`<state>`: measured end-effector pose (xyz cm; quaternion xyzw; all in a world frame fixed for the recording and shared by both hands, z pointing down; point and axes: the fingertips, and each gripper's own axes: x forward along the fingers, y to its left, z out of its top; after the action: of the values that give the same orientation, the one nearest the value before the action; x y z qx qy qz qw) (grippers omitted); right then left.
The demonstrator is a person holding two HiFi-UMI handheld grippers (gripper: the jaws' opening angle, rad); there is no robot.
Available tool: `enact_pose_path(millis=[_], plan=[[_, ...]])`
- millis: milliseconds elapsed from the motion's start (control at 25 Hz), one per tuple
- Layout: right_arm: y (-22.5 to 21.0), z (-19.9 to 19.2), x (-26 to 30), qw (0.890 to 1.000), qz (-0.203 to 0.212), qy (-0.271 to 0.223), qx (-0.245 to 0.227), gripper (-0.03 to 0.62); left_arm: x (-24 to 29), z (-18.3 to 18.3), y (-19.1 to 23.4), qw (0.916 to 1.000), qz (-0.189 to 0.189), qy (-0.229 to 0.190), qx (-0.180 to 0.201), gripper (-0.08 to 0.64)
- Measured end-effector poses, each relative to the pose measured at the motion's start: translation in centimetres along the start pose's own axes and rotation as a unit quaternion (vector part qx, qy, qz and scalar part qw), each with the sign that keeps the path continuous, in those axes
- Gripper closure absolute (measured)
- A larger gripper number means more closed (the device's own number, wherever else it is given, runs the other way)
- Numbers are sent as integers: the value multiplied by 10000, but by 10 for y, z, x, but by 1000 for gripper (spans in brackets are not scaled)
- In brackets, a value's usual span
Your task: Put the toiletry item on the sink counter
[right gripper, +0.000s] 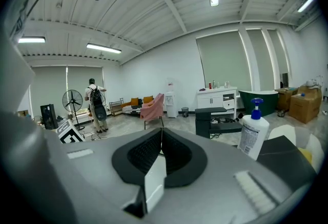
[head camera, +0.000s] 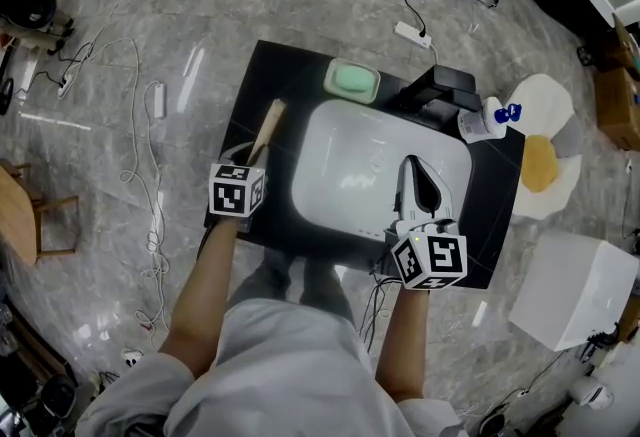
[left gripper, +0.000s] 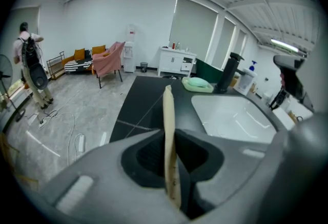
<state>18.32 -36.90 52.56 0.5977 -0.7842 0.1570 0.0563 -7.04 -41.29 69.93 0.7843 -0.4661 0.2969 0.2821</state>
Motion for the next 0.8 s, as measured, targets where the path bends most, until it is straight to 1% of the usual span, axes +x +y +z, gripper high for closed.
enact_pose_path(millis=[600, 800], plan=[[1, 1, -7, 10000, -31, -6, -31, 589, -7, 0, 5, 10000, 31, -21, 90, 466], [3, 4, -9, 10000, -7, -34, -39, 589, -15, 3, 10, 9998, 117, -90, 119, 460]])
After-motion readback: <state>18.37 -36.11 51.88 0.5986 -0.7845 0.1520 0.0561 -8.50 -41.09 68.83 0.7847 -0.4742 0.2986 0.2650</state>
